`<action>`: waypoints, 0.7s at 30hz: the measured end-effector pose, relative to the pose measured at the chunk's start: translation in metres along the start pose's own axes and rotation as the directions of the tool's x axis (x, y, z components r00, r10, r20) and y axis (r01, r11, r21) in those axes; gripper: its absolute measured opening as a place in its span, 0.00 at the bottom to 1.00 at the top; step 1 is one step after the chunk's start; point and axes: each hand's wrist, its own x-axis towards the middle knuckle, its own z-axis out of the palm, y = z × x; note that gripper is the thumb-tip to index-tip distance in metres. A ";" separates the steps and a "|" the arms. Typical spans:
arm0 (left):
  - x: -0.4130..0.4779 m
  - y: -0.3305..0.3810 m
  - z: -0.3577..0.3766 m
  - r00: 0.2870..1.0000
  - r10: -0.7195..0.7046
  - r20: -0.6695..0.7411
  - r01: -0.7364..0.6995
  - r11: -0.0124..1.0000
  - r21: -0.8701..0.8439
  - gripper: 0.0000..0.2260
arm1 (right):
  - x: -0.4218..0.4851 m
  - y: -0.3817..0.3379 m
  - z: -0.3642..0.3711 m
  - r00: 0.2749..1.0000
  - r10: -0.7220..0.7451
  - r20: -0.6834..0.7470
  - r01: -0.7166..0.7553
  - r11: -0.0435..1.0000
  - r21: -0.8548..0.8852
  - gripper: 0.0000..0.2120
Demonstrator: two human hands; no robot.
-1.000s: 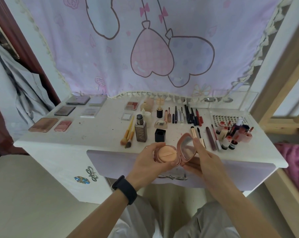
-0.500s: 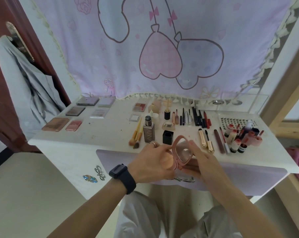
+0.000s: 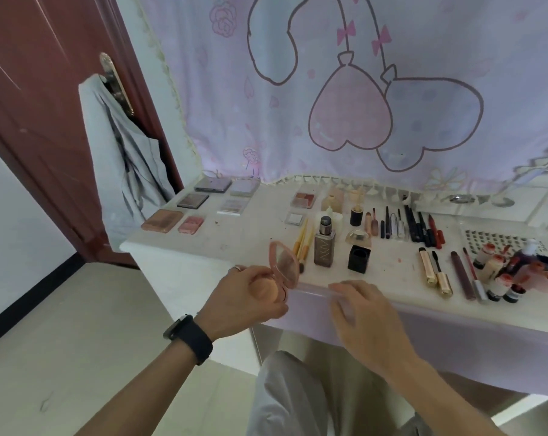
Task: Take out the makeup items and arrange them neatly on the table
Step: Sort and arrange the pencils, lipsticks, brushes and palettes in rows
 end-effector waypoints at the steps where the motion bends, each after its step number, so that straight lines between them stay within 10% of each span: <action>1: 0.005 -0.002 -0.007 0.999 -0.028 -0.026 0.027 0.999 -0.025 0.22 | 0.001 0.003 0.009 0.995 -0.095 -0.023 0.092 0.990 -0.111 0.14; 7: 0.056 -0.005 -0.032 0.962 -0.174 -0.212 0.187 0.981 0.045 0.26 | 0.018 0.019 0.046 0.929 -0.363 -0.073 0.303 0.859 -0.413 0.19; 12: 0.095 0.001 -0.015 0.960 -0.189 -0.209 0.235 0.945 0.226 0.09 | 0.025 0.042 0.060 0.882 -0.454 -0.127 0.368 0.830 -0.418 0.18; 21: 0.118 -0.002 0.015 0.965 -0.148 -0.215 0.219 0.908 0.356 0.17 | 0.024 0.048 0.067 0.872 -0.453 -0.187 0.356 0.847 -0.395 0.19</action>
